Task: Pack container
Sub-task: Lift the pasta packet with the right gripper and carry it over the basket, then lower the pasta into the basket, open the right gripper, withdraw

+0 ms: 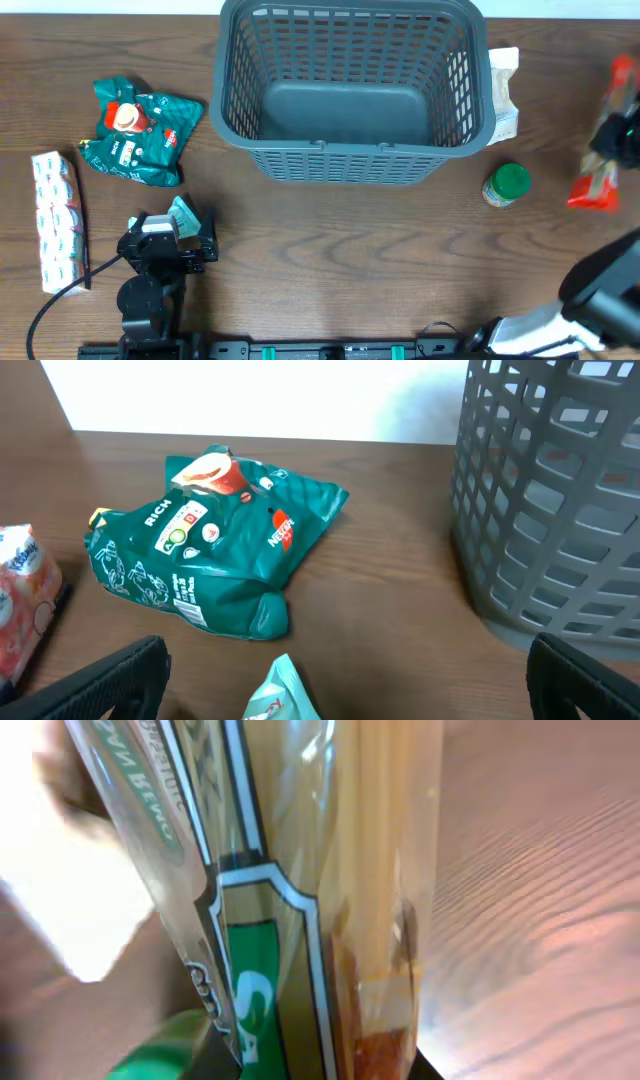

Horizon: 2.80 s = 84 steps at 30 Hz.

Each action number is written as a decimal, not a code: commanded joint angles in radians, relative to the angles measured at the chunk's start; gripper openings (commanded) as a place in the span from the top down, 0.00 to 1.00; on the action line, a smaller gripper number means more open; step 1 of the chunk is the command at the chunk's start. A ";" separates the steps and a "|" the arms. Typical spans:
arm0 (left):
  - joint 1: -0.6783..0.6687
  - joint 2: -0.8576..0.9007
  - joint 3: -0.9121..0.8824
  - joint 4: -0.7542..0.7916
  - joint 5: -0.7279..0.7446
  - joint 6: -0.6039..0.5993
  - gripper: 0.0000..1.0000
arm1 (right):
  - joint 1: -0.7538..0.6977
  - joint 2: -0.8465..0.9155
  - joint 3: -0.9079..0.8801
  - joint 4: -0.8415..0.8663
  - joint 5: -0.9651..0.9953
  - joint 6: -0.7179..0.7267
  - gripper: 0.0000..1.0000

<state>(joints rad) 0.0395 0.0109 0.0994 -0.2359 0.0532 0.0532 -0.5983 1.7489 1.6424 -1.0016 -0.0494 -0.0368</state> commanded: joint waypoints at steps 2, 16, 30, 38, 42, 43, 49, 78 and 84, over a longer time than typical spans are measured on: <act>0.004 -0.007 -0.024 -0.008 0.011 0.010 0.01 | 0.050 -0.172 0.138 -0.053 -0.034 -0.018 0.99; 0.004 -0.007 -0.024 -0.008 0.011 0.010 0.01 | 0.517 -0.216 0.551 -0.189 -0.112 -0.191 0.99; 0.004 -0.007 -0.024 -0.008 0.011 0.010 0.01 | 0.834 -0.084 0.603 -0.126 -0.299 -0.497 0.99; 0.004 -0.007 -0.024 -0.008 0.011 0.010 0.01 | 0.905 -0.001 0.603 -0.267 -0.299 -0.715 0.99; 0.004 -0.007 -0.024 -0.008 0.011 0.010 0.01 | 0.912 0.048 0.602 -0.346 -0.299 -0.779 0.99; 0.004 -0.007 -0.024 -0.008 0.011 0.010 0.01 | 0.912 0.063 0.602 -0.358 -0.299 -0.784 0.99; 0.004 -0.007 -0.024 -0.008 0.011 0.010 0.01 | 0.912 0.135 0.601 -0.425 -0.372 -0.847 0.99; 0.004 -0.007 -0.024 -0.008 0.011 0.010 0.01 | 0.953 0.222 0.571 -0.551 -0.419 -0.903 0.99; 0.004 -0.007 -0.024 -0.008 0.011 0.010 0.01 | 0.952 0.222 0.489 -0.507 -0.418 -0.903 0.99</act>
<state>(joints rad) 0.0395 0.0109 0.0990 -0.2359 0.0532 0.0532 0.3447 1.9949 2.1628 -1.5272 -0.3969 -0.9318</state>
